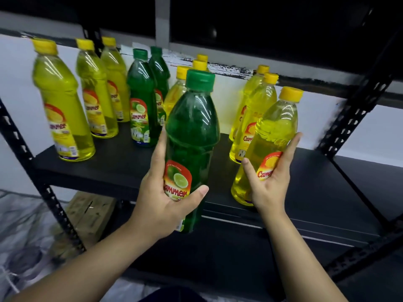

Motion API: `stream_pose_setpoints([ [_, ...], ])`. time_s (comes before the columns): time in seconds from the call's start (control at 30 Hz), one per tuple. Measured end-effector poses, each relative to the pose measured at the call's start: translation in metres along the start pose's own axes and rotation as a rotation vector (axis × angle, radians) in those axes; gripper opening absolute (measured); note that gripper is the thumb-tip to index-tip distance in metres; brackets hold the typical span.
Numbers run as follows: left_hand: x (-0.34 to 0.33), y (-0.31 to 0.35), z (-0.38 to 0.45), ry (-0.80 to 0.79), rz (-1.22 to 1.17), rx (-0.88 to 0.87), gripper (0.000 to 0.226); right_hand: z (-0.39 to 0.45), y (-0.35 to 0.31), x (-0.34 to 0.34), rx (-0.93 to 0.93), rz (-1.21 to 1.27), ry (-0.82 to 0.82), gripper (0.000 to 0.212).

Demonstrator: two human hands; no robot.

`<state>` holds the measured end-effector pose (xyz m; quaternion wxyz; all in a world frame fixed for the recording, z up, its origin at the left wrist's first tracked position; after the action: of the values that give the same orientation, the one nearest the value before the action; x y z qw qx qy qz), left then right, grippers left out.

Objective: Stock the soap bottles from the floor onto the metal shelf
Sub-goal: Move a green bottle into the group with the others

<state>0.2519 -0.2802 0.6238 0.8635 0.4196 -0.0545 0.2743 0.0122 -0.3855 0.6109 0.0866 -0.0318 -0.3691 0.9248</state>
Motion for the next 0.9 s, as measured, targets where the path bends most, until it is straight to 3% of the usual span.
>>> stream_pose_setpoints([
  [0.4,0.087,-0.026,0.019,0.211,0.258,-0.032,0.11,0.009,0.004,-0.014,-0.034,-0.187,0.063,0.107],
  [0.9,0.093,-0.111,0.074,0.354,0.355,0.115,0.109,0.009,0.01,-0.015,0.003,-0.282,0.126,0.111],
])
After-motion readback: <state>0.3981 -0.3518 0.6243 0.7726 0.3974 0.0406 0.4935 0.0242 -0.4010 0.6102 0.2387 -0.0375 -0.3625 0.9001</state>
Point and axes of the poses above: each hand's wrist, its own z-axis towards the middle knuckle, its own x-axis out of the back of the hand, y = z × x, the point moved 7 cm from there along z, towards the middle knuckle, and after that the axes turned 15 degrees about z, right-handed, at the moved point
